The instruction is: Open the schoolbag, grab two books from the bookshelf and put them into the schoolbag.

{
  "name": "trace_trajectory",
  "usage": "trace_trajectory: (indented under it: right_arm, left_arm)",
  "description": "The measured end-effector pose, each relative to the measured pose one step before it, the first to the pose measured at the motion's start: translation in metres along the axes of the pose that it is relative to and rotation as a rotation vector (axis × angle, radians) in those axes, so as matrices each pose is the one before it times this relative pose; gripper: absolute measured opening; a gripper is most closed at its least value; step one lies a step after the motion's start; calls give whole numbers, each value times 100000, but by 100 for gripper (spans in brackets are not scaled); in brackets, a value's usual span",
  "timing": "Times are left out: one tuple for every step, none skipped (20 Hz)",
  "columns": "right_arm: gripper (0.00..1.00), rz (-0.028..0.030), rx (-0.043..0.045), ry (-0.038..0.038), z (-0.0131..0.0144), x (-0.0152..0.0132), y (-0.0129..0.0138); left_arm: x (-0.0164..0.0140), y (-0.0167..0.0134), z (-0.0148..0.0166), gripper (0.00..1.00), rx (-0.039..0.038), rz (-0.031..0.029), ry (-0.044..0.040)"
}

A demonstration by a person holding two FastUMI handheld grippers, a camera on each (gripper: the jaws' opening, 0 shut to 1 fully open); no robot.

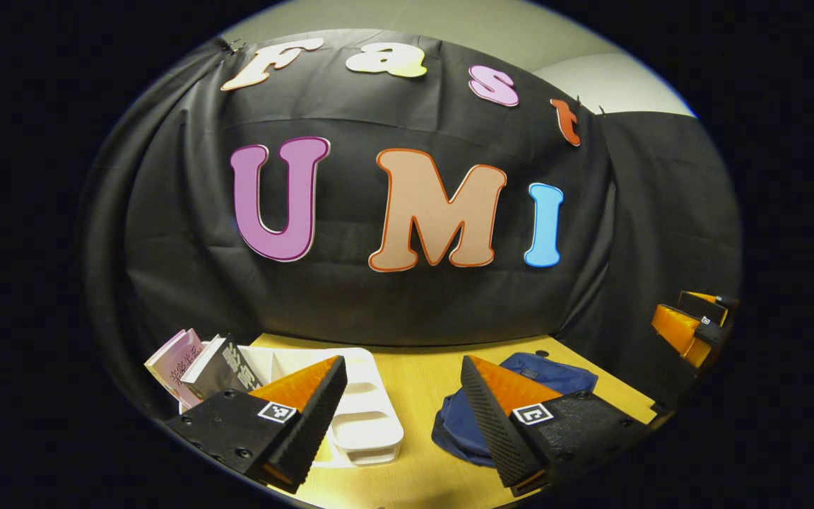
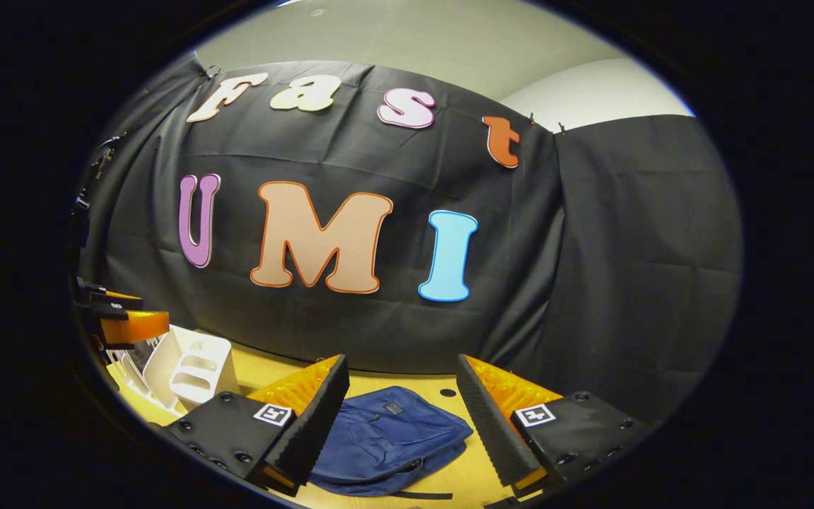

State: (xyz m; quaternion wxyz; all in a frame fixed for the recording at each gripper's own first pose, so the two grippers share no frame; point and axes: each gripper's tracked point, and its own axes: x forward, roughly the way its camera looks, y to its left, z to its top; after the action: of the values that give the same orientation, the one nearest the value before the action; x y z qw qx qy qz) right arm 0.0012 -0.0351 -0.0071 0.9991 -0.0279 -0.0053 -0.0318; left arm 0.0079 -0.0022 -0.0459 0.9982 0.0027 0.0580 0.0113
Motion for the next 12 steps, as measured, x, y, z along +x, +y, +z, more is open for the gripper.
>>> trace_trajectory:
  right_arm:
    - [100,358,-830,274,-237,73,133]
    - [100,287,-841,335,-304,143,178]
    - [100,108,-778,288,-186,131,88]
    - [100,293,-683,668,-465,139,117]
    - [100,453,-769,750,-425,69,259]
    - [100,154,-1204,820,-646,150,49]
    - [95,-235,-2001,884,-569,-21,74]
    - [100,-644,-2827,1504,-988,123,-27]
    - [99,-548,-3479,1852,-1067,-6,-71]
    - [99,-683,-3648,1481,-1107,11,7]
    - [100,-86,-3189,1292,-891,-22,207]
    - [99,235,-2645,775,-926,39,293]
  left_arm:
    - [-9,401,-127,95,873,894,517]
    - [-163,152,-244,95,555,450,835]
    - [-172,146,14,94,180,315,149]
    - [-125,184,57,95,151,652,146]
    - [-112,294,-125,95,349,965,35]
    - [-194,506,121,94,621,1410,-69]
    - [-270,449,-67,95,688,1441,73]
    - [-165,503,-29,95,626,1388,125]
    - [-146,580,2,95,408,1371,200]
    - [-40,556,-256,94,272,1488,561]
    - [-127,566,-239,95,121,1637,562]
    - [-163,553,-118,95,-29,1662,497]
